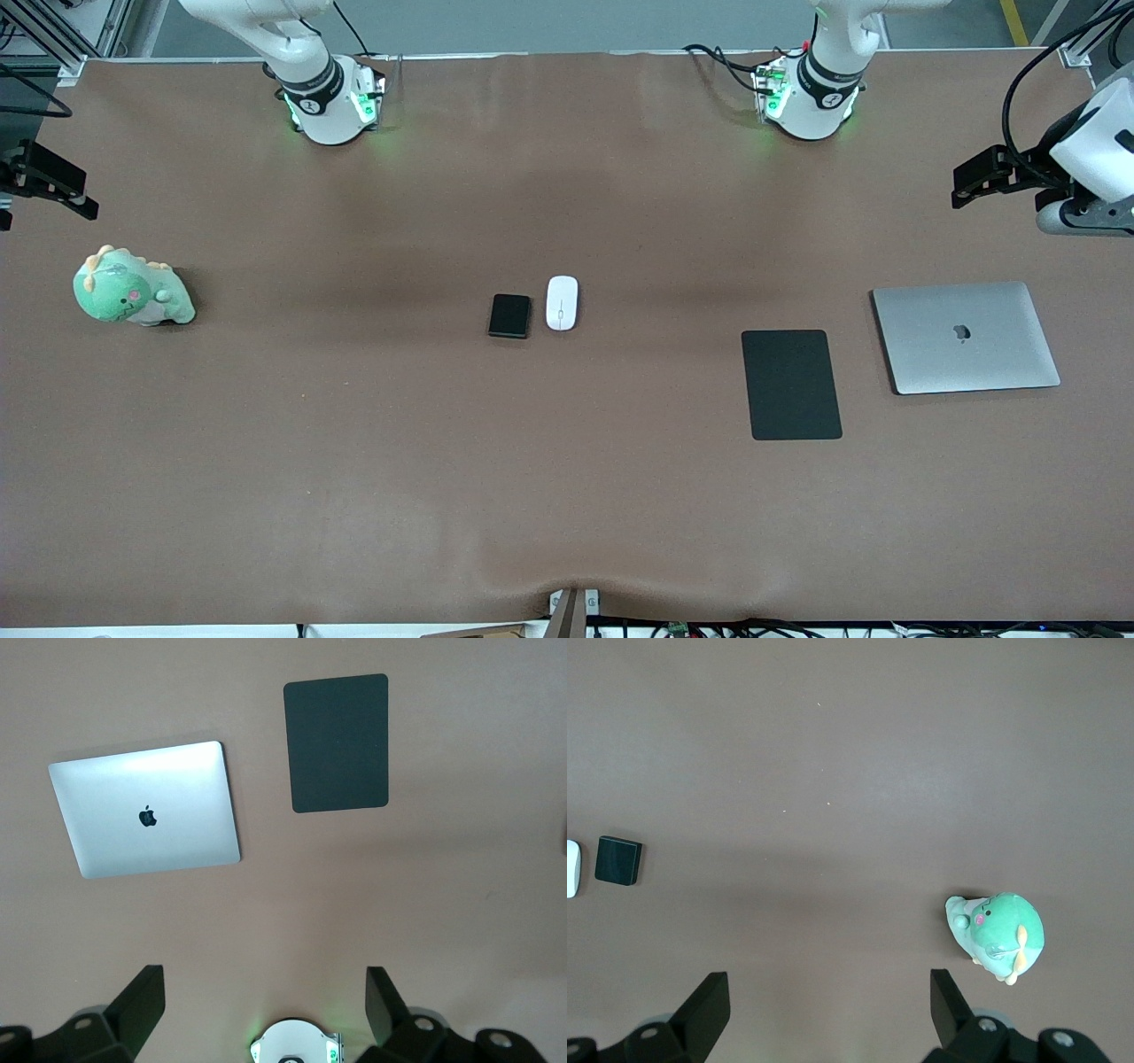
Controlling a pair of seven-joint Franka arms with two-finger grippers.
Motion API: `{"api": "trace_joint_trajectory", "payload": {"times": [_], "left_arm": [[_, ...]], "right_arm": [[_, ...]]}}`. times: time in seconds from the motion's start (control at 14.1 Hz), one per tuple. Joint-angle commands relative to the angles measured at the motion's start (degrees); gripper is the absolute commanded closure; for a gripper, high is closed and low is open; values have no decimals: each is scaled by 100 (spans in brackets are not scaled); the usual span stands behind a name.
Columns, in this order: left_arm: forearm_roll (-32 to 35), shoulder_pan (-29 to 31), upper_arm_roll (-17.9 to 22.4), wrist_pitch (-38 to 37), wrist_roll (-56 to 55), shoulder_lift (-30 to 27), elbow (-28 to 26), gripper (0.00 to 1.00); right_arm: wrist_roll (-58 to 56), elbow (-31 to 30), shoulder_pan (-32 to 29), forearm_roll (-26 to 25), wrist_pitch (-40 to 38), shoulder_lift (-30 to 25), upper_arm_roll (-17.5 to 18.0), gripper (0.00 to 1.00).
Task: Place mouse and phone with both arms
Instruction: 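Move the left gripper over the white mouse beside the black phone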
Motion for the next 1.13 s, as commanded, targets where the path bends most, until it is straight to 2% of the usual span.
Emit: {"api": "trace_joint_trajectory", "payload": {"times": [0.0,0.43,0.71,1.06], "left_arm": [[139,-9,-1,38,195,0,27,0],[130,-114,-10,38,-23,184,70,0],[139,-281,-238,231,-285,298,0,0],[25,-308,-484,530,-560,334,-439,0]], "right_arm": [[-83,40,-53,4,-27,-24,26,0],[-83,40,-53,4,-27,-24,26,0],[-83,40,-53,13,-27,-24,26,0],[-83,40,-53,4,-27,-24,26,0]]}}
